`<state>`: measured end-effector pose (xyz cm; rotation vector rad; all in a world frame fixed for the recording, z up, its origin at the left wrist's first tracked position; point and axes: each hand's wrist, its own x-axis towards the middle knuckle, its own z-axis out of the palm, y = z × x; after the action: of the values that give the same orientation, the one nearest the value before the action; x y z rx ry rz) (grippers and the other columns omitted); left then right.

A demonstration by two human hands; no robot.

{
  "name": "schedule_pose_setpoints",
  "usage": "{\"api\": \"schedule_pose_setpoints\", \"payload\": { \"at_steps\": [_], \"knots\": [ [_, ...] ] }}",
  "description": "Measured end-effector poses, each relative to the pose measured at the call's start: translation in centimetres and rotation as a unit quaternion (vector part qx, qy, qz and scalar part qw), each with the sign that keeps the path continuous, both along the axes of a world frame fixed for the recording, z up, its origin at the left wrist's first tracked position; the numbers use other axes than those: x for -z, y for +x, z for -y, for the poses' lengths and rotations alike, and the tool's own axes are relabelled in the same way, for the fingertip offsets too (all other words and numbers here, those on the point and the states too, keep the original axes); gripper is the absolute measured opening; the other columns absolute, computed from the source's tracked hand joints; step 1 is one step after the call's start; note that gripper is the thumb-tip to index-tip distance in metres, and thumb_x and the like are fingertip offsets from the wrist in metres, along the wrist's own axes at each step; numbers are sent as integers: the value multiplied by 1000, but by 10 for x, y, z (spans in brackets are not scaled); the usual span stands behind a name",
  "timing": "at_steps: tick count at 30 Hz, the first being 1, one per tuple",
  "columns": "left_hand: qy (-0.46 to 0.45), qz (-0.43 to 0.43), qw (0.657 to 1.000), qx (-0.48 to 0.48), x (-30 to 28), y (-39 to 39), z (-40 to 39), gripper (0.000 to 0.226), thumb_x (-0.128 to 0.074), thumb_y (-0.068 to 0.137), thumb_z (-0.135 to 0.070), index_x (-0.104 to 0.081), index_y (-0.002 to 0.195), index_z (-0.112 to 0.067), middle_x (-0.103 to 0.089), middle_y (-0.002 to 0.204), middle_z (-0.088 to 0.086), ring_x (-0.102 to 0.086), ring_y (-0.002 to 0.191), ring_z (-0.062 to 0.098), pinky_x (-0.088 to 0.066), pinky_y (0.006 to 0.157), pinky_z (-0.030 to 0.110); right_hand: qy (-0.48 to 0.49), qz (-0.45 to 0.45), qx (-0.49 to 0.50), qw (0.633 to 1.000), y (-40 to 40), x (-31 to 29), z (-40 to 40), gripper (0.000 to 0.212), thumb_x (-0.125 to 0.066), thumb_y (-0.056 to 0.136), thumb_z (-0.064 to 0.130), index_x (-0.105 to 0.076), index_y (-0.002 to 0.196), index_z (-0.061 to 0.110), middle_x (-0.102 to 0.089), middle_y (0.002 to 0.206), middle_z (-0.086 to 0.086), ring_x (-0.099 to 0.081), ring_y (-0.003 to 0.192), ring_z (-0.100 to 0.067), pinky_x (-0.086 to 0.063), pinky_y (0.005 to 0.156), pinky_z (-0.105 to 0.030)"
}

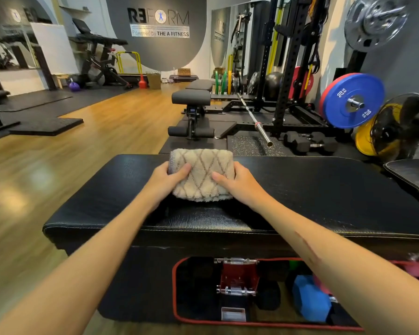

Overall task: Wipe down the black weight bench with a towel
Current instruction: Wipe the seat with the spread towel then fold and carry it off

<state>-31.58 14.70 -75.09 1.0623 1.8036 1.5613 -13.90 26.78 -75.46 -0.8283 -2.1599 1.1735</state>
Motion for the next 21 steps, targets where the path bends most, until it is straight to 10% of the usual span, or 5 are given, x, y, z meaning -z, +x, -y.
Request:
{"api": "schedule_pose_setpoints", "payload": {
  "at_steps": [5, 12, 21],
  "knots": [
    [13, -76, 988, -136, -1, 19, -27, 60, -40, 91, -64, -62, 120, -16, -66, 114, 1, -58, 110, 19, -46, 99, 40, -112, -153, 62, 980, -28, -10, 9, 64, -67, 84, 61, -51, 118, 9, -62, 109, -1, -64, 101, -14, -53, 90, -37],
    [15, -84, 968, -237, -51, 14, -32, 65, -27, 99, -58, -56, 128, -7, -61, 120, 11, -50, 120, 29, -41, 98, 41, 0, -124, 87, 988, -50, -71, 5, 33, -63, 94, 43, -56, 108, 14, -62, 97, 6, -60, 91, -9, -43, 68, -20],
    [65, -128, 959, -244, -330, -9, -70, 56, -31, 101, -50, -53, 127, -5, -60, 125, 17, -53, 118, 33, -37, 85, 32, 8, -170, 92, 981, -75, -337, -33, 35, -62, 92, 51, -55, 107, 20, -65, 99, 6, -63, 95, -12, -53, 87, -42]
  ]
}}
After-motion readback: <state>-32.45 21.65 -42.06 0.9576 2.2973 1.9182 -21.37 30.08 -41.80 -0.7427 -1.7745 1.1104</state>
